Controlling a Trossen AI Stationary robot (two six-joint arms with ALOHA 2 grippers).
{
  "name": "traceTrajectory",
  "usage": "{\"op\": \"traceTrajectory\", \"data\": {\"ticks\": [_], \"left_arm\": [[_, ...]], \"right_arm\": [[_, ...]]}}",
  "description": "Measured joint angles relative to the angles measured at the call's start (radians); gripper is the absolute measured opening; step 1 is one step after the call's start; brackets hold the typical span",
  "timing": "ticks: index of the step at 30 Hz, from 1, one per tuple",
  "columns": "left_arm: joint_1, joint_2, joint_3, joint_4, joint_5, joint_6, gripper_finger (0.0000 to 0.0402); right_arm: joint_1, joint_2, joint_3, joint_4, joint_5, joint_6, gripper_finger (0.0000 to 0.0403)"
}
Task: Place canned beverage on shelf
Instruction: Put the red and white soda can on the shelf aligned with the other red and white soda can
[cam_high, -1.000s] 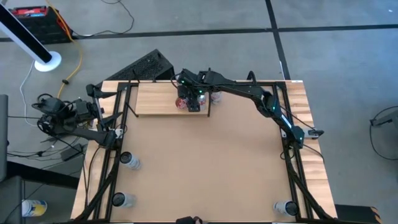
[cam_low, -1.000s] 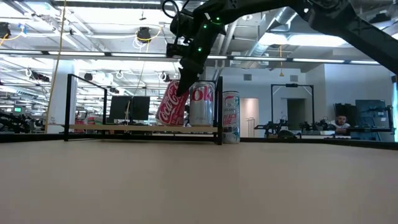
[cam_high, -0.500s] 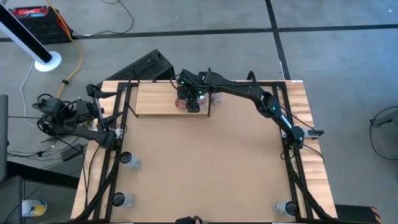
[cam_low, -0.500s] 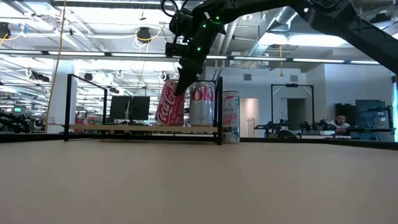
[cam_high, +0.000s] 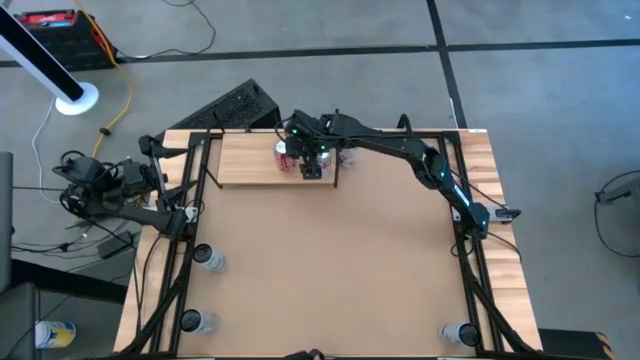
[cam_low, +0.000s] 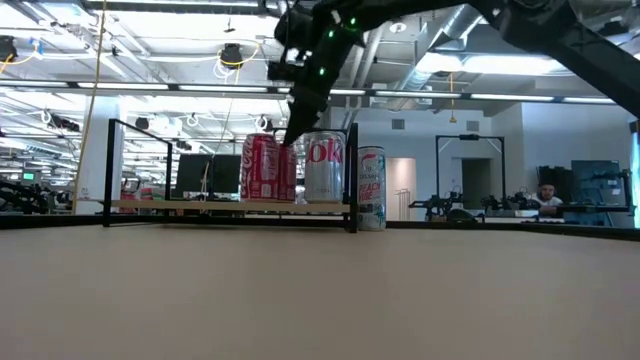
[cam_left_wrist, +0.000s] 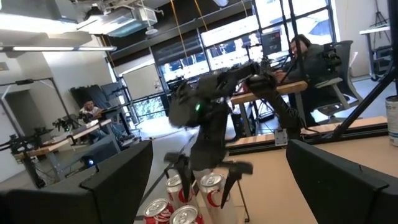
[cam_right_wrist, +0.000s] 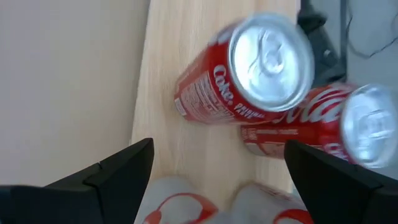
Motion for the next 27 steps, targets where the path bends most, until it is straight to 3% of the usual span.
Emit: {"op": "traceTrajectory", "data": {"ticks": [4, 8, 12, 16, 19, 22, 27], "left_arm": [[0.000, 0.000, -0.016, 0.016, -0.092, -0.029, 0.0357], [0.000, 0.026, -0.087, 0.143, -0.235, -0.017, 0.0357], [0.002, 0.137, -0.115, 0.217, -0.316, 0.001, 0.0347], [0.030, 0.304, -0.071, 0.219, -0.375, -0.039, 0.0310], [0.088, 0.436, -0.013, 0.218, -0.366, -0.036, 0.0262], [0.185, 0.555, 0.062, 0.173, -0.287, -0.043, 0.0206], [0.436, 0.744, 0.179, 0.011, -0.108, -0.106, 0.0108]], "right_arm": [[0.023, -0.077, 0.000, -0.001, 0.038, -0.004, 0.0384], [0.050, -0.200, 0.000, -0.040, 0.043, 0.040, 0.0384], [0.082, -0.338, 0.000, -0.154, 0.043, 0.154, 0.0384], [0.114, -0.452, 0.000, -0.366, 0.042, 0.331, 0.0384], [0.147, -0.527, -0.040, -0.506, 0.043, 0.477, 0.0384], [0.211, -0.623, -0.168, -0.542, 0.080, 0.573, 0.0384], [0.354, -0.836, -0.528, -0.363, 0.122, 0.647, 0.0384]]}}
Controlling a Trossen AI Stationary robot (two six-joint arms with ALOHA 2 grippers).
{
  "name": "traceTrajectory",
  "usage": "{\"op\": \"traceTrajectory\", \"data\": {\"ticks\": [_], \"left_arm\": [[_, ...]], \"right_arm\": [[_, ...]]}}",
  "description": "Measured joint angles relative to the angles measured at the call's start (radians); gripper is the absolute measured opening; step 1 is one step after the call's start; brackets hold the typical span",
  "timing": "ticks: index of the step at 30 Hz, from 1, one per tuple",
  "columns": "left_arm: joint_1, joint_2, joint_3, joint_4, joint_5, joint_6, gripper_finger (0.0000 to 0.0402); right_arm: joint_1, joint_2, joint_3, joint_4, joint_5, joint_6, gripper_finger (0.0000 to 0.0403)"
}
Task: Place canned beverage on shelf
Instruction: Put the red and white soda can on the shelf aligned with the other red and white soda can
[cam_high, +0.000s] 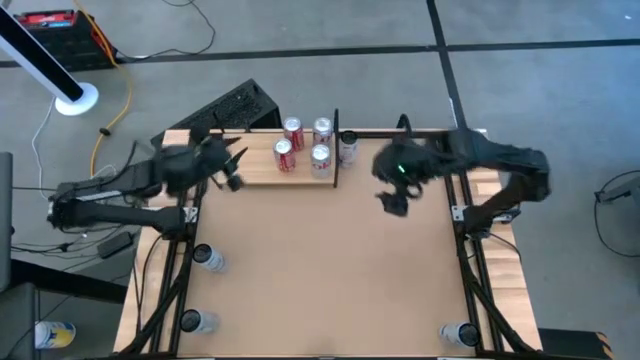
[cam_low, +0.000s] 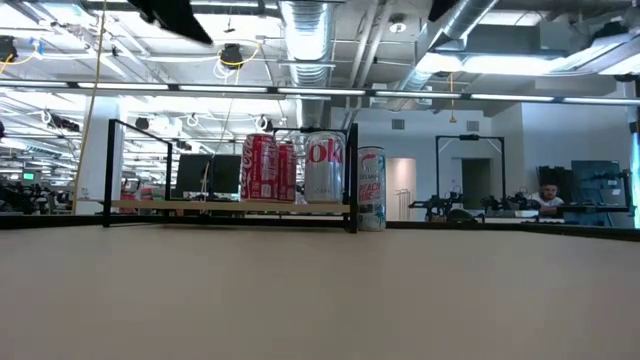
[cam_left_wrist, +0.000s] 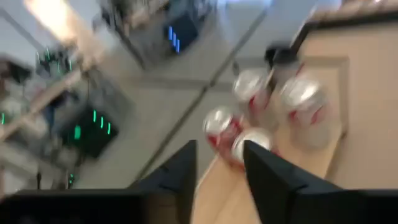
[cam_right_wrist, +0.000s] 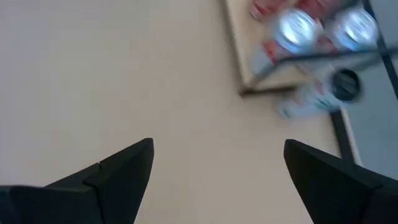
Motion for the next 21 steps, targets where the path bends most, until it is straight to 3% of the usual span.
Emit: {"op": "traceTrajectory", "data": {"ticks": [4, 7, 11, 15, 21], "left_arm": [[0.249, 0.155, 0.048, -0.089, 0.279, -0.024, 0.0024], [0.388, 0.256, 0.082, -0.101, 0.421, -0.035, 0.0007], [0.484, 0.354, 0.096, -0.096, 0.474, -0.064, 0.0001], [0.508, 0.416, 0.098, -0.093, 0.530, -0.091, 0.0000], [0.500, 0.511, 0.099, -0.063, 0.539, -0.195, 0.0000]], "right_arm": [[0.110, -0.192, -0.352, 0.352, 0.010, -0.007, 0.0384], [0.179, -0.314, -0.624, 0.649, 0.052, -0.070, 0.0384], [0.231, -0.434, -0.971, 1.106, 0.104, -0.184, 0.0384], [0.239, -0.483, -1.219, 1.492, 0.102, -0.262, 0.0384], [0.242, -0.495, -1.400, 1.736, 0.103, -0.324, 0.0384]]}}
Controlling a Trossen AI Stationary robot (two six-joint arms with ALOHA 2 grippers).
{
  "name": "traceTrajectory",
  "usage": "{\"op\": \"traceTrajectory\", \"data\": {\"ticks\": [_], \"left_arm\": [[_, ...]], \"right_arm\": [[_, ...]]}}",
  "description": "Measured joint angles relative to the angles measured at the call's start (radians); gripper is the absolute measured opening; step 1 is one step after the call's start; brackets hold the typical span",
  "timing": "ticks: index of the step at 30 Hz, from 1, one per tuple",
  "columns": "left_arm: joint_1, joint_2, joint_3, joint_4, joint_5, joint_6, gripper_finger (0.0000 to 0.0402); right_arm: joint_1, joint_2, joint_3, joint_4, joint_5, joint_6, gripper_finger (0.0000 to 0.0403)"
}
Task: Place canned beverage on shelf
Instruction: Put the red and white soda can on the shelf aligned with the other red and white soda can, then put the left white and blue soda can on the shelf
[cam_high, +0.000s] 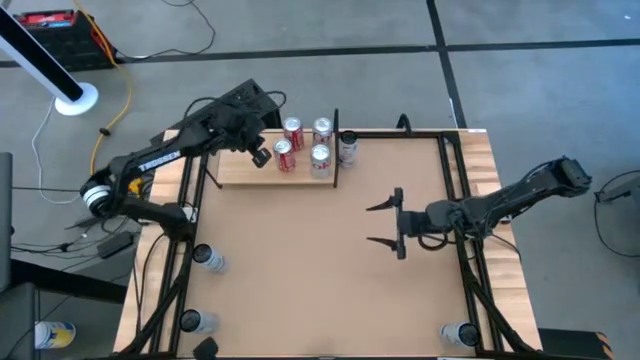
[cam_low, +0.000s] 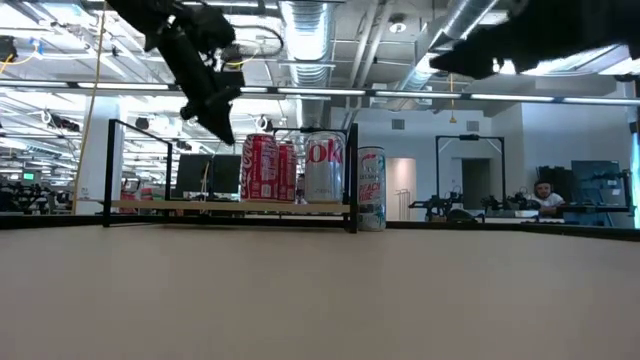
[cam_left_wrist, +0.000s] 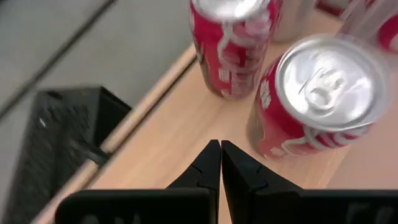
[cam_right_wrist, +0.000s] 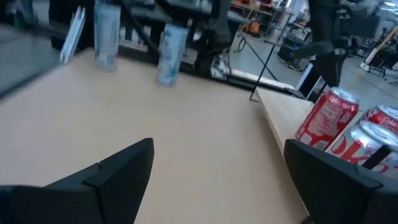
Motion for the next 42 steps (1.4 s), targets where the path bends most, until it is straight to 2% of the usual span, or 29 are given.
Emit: {"op": "traceTrajectory", "data": {"ticks": [5, 14, 24, 32, 42], "left_arm": [[-0.033, 0.081, 0.000, 0.015, -0.015, -0.076, 0.0000], [-0.105, 0.174, 0.000, 0.065, -0.180, -0.183, 0.0000], [-0.172, 0.176, -0.001, 0.113, -0.150, -0.209, 0.0000], [-0.196, 0.176, -0.001, 0.107, -0.175, -0.233, 0.0000], [-0.197, 0.169, -0.001, 0.003, -0.194, -0.233, 0.0000]], "right_arm": [[0.000, -0.030, -0.006, -0.011, 0.001, -0.035, 0.0384], [0.000, -0.054, -0.005, -0.045, -0.001, -0.101, 0.0384], [-0.015, -0.053, -0.005, -0.027, -0.002, -0.147, 0.0384], [-0.035, -0.050, -0.005, -0.033, -0.005, -0.138, 0.0384], [-0.032, -0.050, -0.005, -0.032, -0.006, -0.112, 0.0384]]}}
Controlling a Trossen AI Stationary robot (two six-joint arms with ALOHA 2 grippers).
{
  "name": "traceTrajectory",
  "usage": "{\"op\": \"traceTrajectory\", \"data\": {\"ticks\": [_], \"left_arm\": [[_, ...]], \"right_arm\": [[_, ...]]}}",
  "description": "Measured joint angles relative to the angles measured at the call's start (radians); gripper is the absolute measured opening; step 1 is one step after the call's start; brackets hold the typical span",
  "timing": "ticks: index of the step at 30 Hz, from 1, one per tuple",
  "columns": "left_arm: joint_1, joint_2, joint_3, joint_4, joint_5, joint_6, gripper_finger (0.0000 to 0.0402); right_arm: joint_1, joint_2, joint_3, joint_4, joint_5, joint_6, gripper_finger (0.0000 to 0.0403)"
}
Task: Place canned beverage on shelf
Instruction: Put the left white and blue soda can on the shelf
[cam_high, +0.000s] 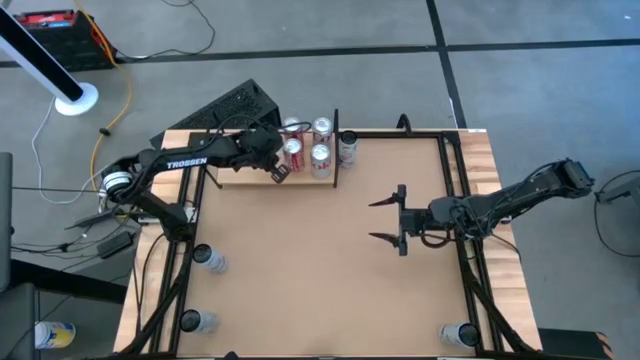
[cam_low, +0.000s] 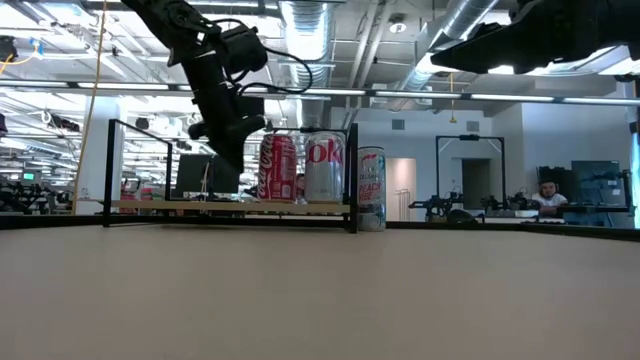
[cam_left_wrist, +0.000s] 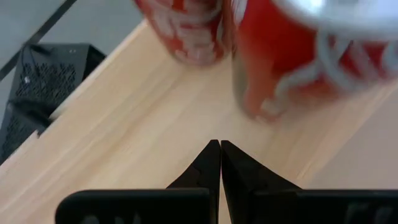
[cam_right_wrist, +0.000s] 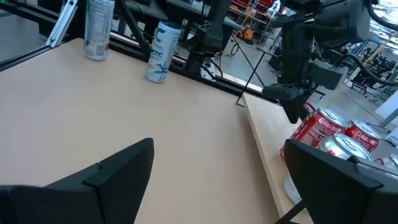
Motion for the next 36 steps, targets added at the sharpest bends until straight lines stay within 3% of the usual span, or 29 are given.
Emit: {"op": "traceTrajectory", "data": {"ticks": [6, 10, 14, 17, 21, 26, 29, 31, 36], "left_arm": [[-0.019, -0.099, 0.094, -0.180, 0.034, 0.031, 0.0000], [-0.049, -0.199, 0.189, -0.323, -0.023, 0.158, 0.0000], [-0.036, -0.328, 0.220, -0.330, -0.083, 0.307, 0.0000], [0.024, -0.427, 0.204, -0.295, -0.059, 0.410, 0.0000], [0.156, -0.535, 0.166, -0.239, 0.125, 0.499, 0.0000], [0.241, -0.630, 0.164, -0.360, 0.702, 0.383, 0.0000], [0.201, -0.690, 0.164, -0.441, 0.910, 0.334, 0.0000], [0.148, -0.733, 0.164, -0.491, 0.931, 0.273, 0.0000], [-0.054, -0.839, 0.163, -0.553, 0.797, 0.058, 0.0000]], "right_arm": [[-0.003, 0.000, 0.000, 0.002, 0.000, 0.052, 0.0384], [-0.015, 0.000, 0.000, 0.001, 0.000, 0.105, 0.0384], [-0.023, 0.000, 0.000, 0.001, 0.000, 0.106, 0.0384], [-0.020, 0.012, 0.000, 0.011, -0.003, 0.128, 0.0384], [-0.020, 0.090, 0.001, 0.095, -0.040, 0.275, 0.0384], [-0.019, 0.239, 0.006, 0.305, -0.052, 0.289, 0.0384], [-0.019, 0.308, 0.044, 0.368, -0.052, 0.209, 0.0384], [-0.022, 0.342, 0.081, 0.386, -0.052, 0.159, 0.0384], [-0.022, 0.404, 0.147, 0.351, -0.052, 0.126, 0.0384]]}}
